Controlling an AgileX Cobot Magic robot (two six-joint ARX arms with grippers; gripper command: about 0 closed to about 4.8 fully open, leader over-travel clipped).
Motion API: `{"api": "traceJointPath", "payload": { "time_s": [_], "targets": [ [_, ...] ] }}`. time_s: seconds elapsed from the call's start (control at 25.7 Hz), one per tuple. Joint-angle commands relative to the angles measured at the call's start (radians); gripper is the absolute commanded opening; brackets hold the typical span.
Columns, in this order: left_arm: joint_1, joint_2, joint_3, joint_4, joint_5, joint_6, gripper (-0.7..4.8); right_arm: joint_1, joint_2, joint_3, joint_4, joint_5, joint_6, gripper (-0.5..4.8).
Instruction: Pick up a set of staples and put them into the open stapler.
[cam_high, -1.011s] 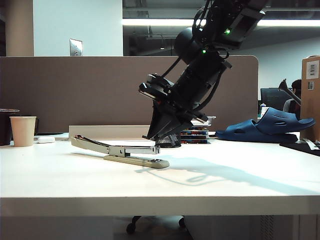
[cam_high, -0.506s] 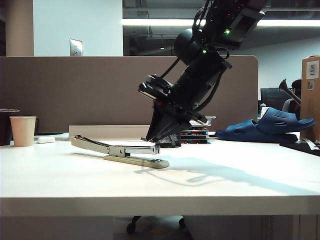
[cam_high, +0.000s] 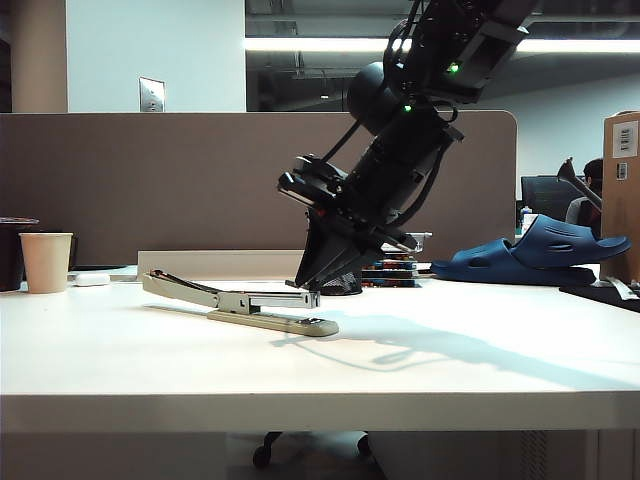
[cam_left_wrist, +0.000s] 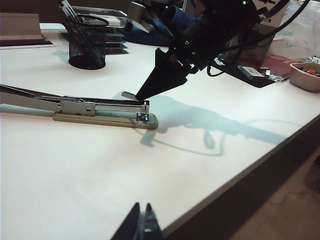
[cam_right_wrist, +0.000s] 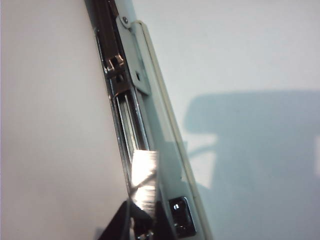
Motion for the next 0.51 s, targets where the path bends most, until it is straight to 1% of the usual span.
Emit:
{"api": "traceJointPath", "payload": {
  "time_s": [0.04,0.12,0.16,0.19,0.23,0.27,0.35,0.39,0.43,0.47,0.51],
  "targets": [
    [0.001,0.000,0.001,-0.007,0.005,0.000,-0.06,0.003,0.000,0.004,-0.007,-0.015,-0.003,0.00],
    [0.001,0.000,0.001,-0.006,0.004,0.000,-0.06,0.003,0.003,0.004,-0.016,-0.017,-0.003,0.02],
    [0.001,0.000,0.001,-0.007,0.005,0.000,-0.06,0.003,0.003,0.004,-0.017,-0.023,-0.003,0.14],
    [0.001,0.000,0.001,-0.006,0.005,0.000,-0.06,0.003,0.003,0.004,-0.018,-0.025,-0.003,0.38],
    [0.001,0.000,0.001,-0.005,0.005,0.000,-0.06,0.003,0.003,0.004,-0.018,-0.025,-0.003,0.84],
    [0.001,0.000,0.001,-0.004,0.005,0.000,-0.06,0.003,0.003,0.004,-0.018,-0.025,-0.003,0.85],
    [0.001,0.000,0.001,0.001,0.005,0.000,-0.06,0.003,0.003,0.004,-0.017,-0.022,-0.003,0.79],
    [0.001,0.000,0.001,0.000,0.005,0.000,-0.06,0.003,0.003,0.004,-0.017,-0.018,-0.003,0.60],
    [0.001,0.000,0.001,0.000,0.005,0.000,-0.06,0.003,0.003,0.004,-0.016,-0.018,-0.003,0.18],
    [0.001,0.000,0.001,0.000,0.005,0.000,-0.06,0.003,0.003,0.004,-0.015,-0.017,-0.003,-0.11],
    [0.001,0.000,0.001,0.000,0.005,0.000,-0.06,0.003,0.003,0.004,-0.014,-0.017,-0.003,-0.08]
  ]
}}
